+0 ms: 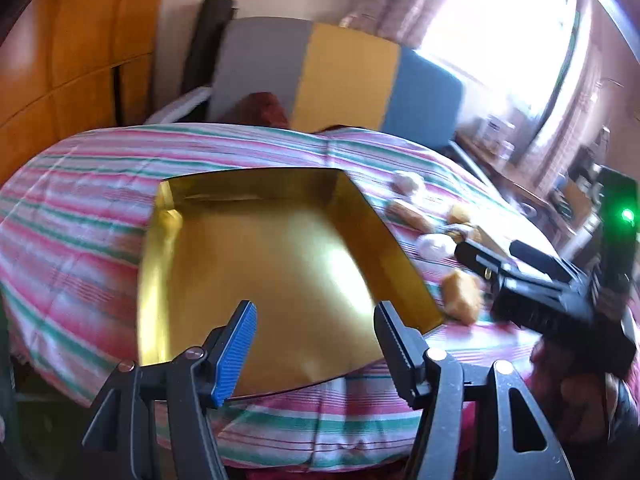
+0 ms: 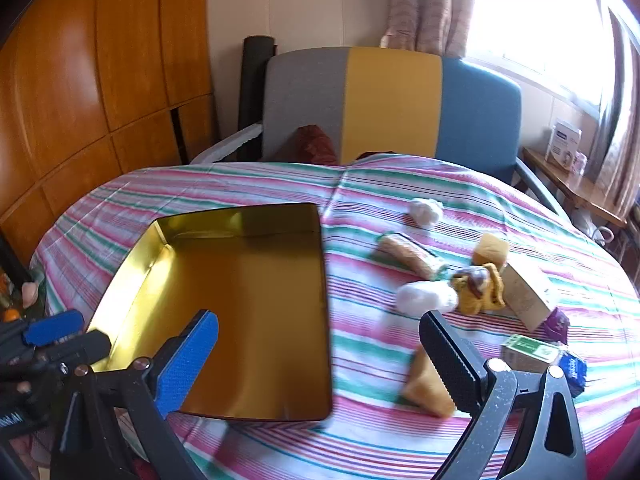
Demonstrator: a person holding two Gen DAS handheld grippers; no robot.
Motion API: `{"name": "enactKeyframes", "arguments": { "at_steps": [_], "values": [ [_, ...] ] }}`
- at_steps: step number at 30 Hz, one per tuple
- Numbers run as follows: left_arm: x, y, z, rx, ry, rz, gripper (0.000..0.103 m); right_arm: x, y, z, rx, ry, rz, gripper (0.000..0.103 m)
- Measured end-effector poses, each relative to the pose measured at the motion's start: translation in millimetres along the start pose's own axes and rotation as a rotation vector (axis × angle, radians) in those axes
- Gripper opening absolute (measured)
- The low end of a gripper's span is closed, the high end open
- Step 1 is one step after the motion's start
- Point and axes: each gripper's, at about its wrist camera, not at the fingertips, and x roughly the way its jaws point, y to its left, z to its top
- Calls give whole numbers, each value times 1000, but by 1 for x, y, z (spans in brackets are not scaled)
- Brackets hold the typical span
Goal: Organize objects
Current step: 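Move the left tool to the yellow sponge and grasp it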
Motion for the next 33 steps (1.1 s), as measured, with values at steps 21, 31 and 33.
{"name": "enactKeyframes", "arguments": {
  "at_steps": [21, 31, 33],
  "values": [
    [117, -176, 24, 407, 321, -212, 70, -44, -249, -35, 549, -77, -191, 103],
    [202, -229, 11, 506, 475, -94, 70, -53, -259, -41, 630, -143, -118, 103],
    [211, -230, 7, 506, 493, -83, 55, -53, -261, -41, 638, -144, -107, 103]
  ]
}}
